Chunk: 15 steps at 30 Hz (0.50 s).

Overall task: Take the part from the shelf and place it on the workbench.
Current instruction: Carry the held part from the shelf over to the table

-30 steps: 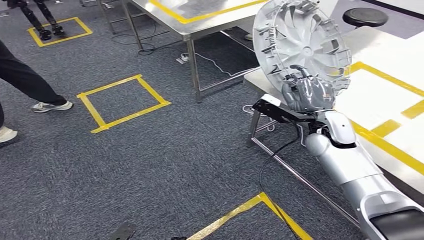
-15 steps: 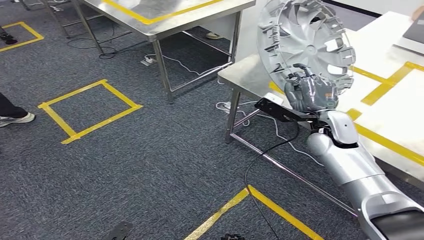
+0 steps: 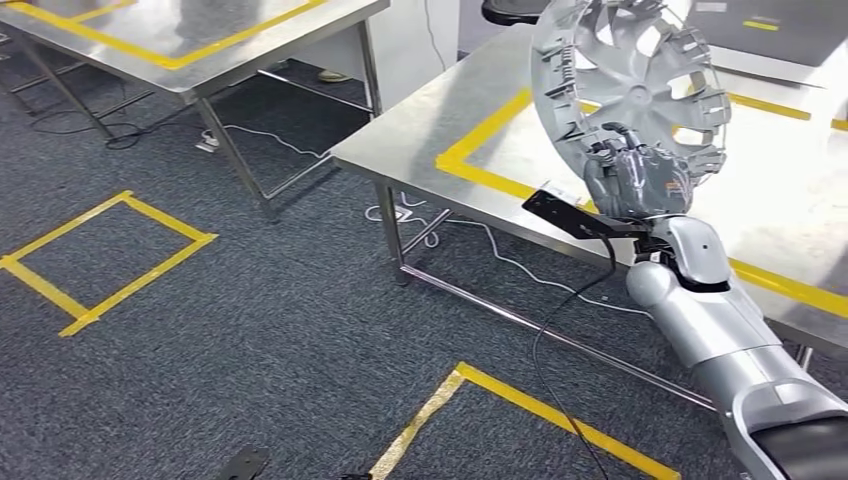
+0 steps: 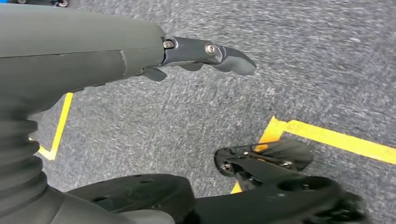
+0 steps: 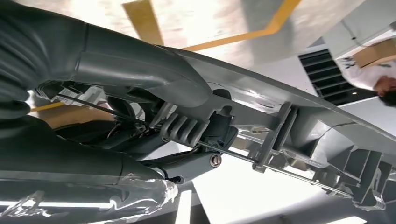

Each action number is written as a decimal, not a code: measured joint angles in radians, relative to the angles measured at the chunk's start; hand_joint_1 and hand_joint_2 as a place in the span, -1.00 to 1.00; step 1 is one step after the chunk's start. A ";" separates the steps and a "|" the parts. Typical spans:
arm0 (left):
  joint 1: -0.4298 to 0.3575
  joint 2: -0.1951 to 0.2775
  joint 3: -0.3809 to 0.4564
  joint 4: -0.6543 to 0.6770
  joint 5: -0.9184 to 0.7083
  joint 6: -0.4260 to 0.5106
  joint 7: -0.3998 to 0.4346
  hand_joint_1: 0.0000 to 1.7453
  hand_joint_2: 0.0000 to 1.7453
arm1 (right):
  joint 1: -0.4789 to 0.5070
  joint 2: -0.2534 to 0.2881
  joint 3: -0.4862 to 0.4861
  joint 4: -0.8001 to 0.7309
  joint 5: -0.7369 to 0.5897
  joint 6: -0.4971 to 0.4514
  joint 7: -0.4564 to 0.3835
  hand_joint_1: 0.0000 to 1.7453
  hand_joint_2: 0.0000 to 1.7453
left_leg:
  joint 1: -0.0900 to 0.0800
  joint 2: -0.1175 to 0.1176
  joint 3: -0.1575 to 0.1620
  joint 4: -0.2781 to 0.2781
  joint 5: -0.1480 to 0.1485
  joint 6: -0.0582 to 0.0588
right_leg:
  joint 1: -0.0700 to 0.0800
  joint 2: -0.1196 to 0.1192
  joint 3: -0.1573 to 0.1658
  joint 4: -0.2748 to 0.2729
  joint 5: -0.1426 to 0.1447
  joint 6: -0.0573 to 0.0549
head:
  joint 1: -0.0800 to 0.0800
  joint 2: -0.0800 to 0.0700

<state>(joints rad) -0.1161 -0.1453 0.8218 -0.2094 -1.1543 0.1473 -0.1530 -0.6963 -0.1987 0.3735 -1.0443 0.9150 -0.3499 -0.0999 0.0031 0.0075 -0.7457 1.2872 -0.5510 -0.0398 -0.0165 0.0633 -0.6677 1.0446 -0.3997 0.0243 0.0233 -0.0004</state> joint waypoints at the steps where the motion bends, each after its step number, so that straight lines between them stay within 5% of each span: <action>1: -0.001 0.000 0.002 0.000 0.000 0.000 0.000 -1.00 1.00 | 0.000 0.000 0.000 0.000 0.000 0.000 0.000 1.00 1.00 | 0.001 -0.007 0.012 -0.036 0.033 0.001 | -0.001 0.014 0.000 0.000 0.000 0.001 | 0.000 0.000; 4: -0.002 0.001 0.007 0.000 -0.001 0.000 0.000 -1.00 1.00 | -0.003 0.000 0.000 0.000 0.002 0.000 0.000 1.00 1.00 | 0.011 -0.067 0.089 -0.209 0.119 0.003 | -0.006 0.054 -0.006 0.004 0.002 0.015 | -0.002 0.000; 7: -0.004 0.002 0.009 0.000 -0.001 0.000 0.000 -1.00 1.00 | 0.000 -0.003 -0.002 0.000 0.003 -0.002 0.000 1.00 1.00 | 0.010 -0.069 0.113 -0.259 0.119 0.017 | -0.012 0.088 -0.017 -0.003 0.011 0.036 | -0.003 0.000; 8: -0.005 0.003 0.010 0.000 -0.001 0.001 0.000 -1.00 1.00 | 0.004 -0.006 -0.004 0.000 0.003 -0.002 0.000 1.00 1.00 | 0.010 -0.058 0.114 -0.263 0.122 0.024 | -0.013 0.082 -0.020 -0.005 0.012 0.041 | -0.003 0.000; 10: -0.007 0.004 0.010 0.000 -0.001 0.002 0.000 -1.00 1.00 | 0.008 -0.009 -0.006 0.000 0.003 -0.003 0.000 1.00 1.00 | 0.008 -0.035 0.117 -0.270 0.127 0.039 | -0.008 0.024 -0.043 0.036 -0.016 0.045 | 0.003 0.000; 12: -0.005 0.004 0.010 0.000 -0.001 0.002 0.000 -1.00 1.00 | 0.010 -0.008 -0.006 0.000 0.003 -0.003 0.000 1.00 1.00 | 0.004 -0.014 0.118 -0.272 0.126 0.047 | -0.003 -0.037 -0.093 0.152 -0.077 0.045 | 0.009 0.000; 14: -0.002 0.004 0.010 0.000 -0.001 0.001 0.000 -1.00 1.00 | 0.013 -0.008 -0.006 0.000 0.003 -0.003 0.001 1.00 1.00 | 0.003 0.010 0.119 -0.271 0.124 0.050 | -0.003 -0.050 -0.136 0.252 -0.112 0.049 | 0.009 0.000; 15: -0.001 0.004 0.011 0.000 -0.001 0.001 0.000 -1.00 1.00 | 0.014 -0.008 -0.006 0.000 0.003 -0.003 0.001 1.00 1.00 | 0.003 0.022 0.120 -0.271 0.123 0.050 | -0.003 -0.053 -0.135 0.255 -0.104 0.050 | 0.010 0.000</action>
<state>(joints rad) -0.1169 -0.1412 0.8324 -0.2094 -1.1554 0.1481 -0.1530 -0.6820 -0.2068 0.3675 -1.0441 0.9181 -0.3529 -0.0985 0.0058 0.0291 -0.6259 1.0160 -0.4278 0.0104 -0.0195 0.0104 -0.8025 1.3001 -0.5042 0.0747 0.0331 -0.0004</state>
